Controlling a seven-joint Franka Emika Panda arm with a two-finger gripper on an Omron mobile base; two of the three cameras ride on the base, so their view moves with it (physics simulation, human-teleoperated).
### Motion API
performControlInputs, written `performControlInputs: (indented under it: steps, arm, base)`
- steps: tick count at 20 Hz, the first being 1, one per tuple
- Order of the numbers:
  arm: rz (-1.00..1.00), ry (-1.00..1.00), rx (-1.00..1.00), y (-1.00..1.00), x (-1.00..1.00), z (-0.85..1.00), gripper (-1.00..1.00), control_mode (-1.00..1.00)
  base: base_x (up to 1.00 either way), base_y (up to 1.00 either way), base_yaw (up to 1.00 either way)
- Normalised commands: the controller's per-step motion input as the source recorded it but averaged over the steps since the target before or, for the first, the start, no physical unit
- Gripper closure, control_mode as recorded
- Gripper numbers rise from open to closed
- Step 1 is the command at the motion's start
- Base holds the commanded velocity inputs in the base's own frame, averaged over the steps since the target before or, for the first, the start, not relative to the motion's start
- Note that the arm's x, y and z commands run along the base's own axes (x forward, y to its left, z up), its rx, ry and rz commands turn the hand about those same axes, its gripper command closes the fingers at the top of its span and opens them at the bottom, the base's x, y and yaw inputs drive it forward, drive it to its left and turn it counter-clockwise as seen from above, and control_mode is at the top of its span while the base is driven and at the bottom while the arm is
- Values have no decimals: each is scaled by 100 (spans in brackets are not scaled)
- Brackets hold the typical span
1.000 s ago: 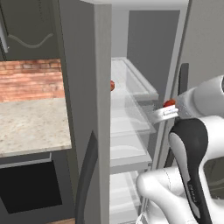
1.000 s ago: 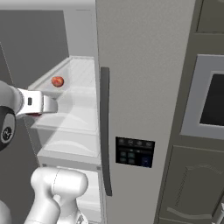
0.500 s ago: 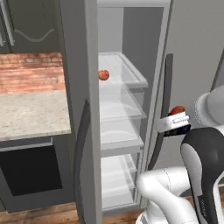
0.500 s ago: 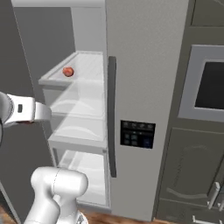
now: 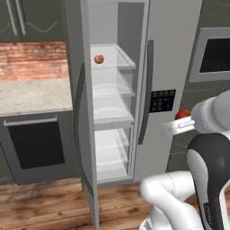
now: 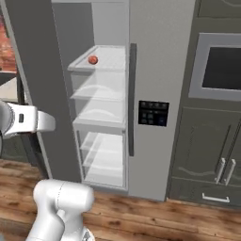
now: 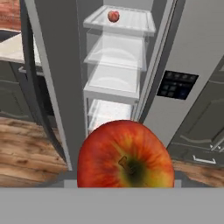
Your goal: Pick the peach and apple from the fridge and place them inside the tupperware on the counter.
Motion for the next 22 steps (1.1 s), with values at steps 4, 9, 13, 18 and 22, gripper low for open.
performControlInputs:
  steps: [4, 9, 13, 18, 22]
  arm:
    - [0, 0, 0, 0, 0, 0, 100, 100]
    - [0, 0, 0, 0, 0, 0, 100, 100]
    - [0, 0, 0, 0, 0, 0, 100, 100]
    - [0, 0, 0, 0, 0, 0, 100, 100]
    - [0, 0, 0, 0, 0, 0, 100, 100]
  base:
    - [-88, 49, 1]
    - [-71, 78, 26]
    - [-51, 98, 66]
    - [-17, 100, 85]
    - [12, 98, 76]
